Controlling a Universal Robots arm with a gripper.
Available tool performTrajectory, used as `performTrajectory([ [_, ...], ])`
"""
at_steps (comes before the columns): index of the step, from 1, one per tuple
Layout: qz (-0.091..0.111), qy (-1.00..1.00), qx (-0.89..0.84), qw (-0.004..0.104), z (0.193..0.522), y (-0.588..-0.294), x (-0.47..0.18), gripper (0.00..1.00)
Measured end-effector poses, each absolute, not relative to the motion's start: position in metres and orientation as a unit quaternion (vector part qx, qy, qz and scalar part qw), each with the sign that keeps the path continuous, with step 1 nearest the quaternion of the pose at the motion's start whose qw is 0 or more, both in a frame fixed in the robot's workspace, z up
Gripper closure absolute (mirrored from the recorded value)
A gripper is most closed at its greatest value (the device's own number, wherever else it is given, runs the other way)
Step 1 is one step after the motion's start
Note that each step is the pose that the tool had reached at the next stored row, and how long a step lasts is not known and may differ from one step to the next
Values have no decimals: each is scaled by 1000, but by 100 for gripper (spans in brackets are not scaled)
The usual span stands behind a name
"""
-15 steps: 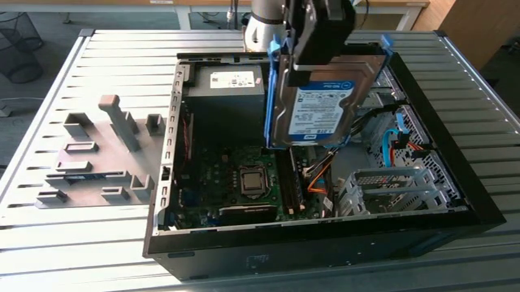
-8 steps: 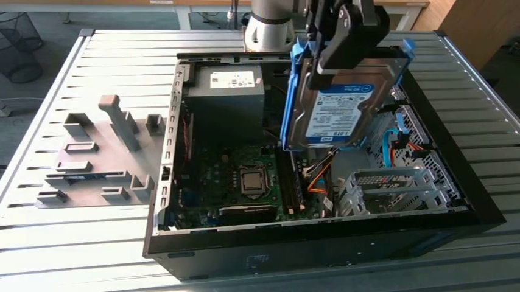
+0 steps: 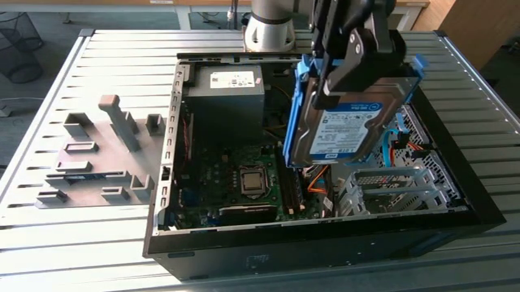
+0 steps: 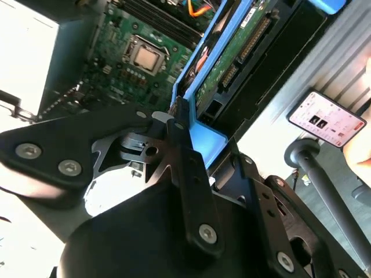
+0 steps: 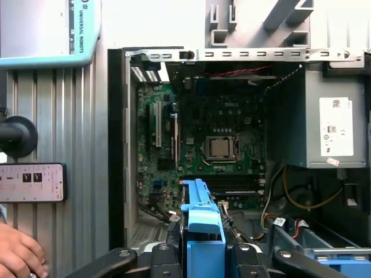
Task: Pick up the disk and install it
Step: 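Insert the disk into the insertion slot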
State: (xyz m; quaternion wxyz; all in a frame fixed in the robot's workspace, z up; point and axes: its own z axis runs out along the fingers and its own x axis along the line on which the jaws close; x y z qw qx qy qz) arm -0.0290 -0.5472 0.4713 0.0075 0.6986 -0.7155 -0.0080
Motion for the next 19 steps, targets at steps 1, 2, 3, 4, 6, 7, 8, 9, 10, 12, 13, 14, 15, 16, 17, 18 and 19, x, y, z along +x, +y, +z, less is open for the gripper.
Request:
performTrajectory([
  [1,-8,-715,699,7,471,-551,-29,64],
  [2,-8,-715,699,8,470,-554,-28,64],
  [3,-8,-715,699,8,470,-557,-27,64],
  [4,-8,-715,699,8,469,-558,-25,64],
  [6,-8,-715,699,8,469,-559,-18,64],
  [7,-8,-715,699,8,468,-559,-13,64],
  [8,-8,-715,699,8,468,-559,-9,64],
  [9,-8,-715,699,8,468,-559,-4,64],
  [10,-8,-715,699,8,467,-559,0,64],
  [12,-8,-715,699,8,466,-559,9,64],
  [13,-8,-715,699,8,466,-559,13,64],
  [14,-8,-715,699,7,465,-559,18,64],
  [15,-8,-715,699,8,464,-559,22,64],
  [16,-8,-715,699,8,464,-560,27,64],
  [17,-8,-715,699,8,463,-560,31,64],
  [18,-8,-715,699,8,463,-560,35,64],
  [19,-8,-715,699,8,462,-560,40,64],
])
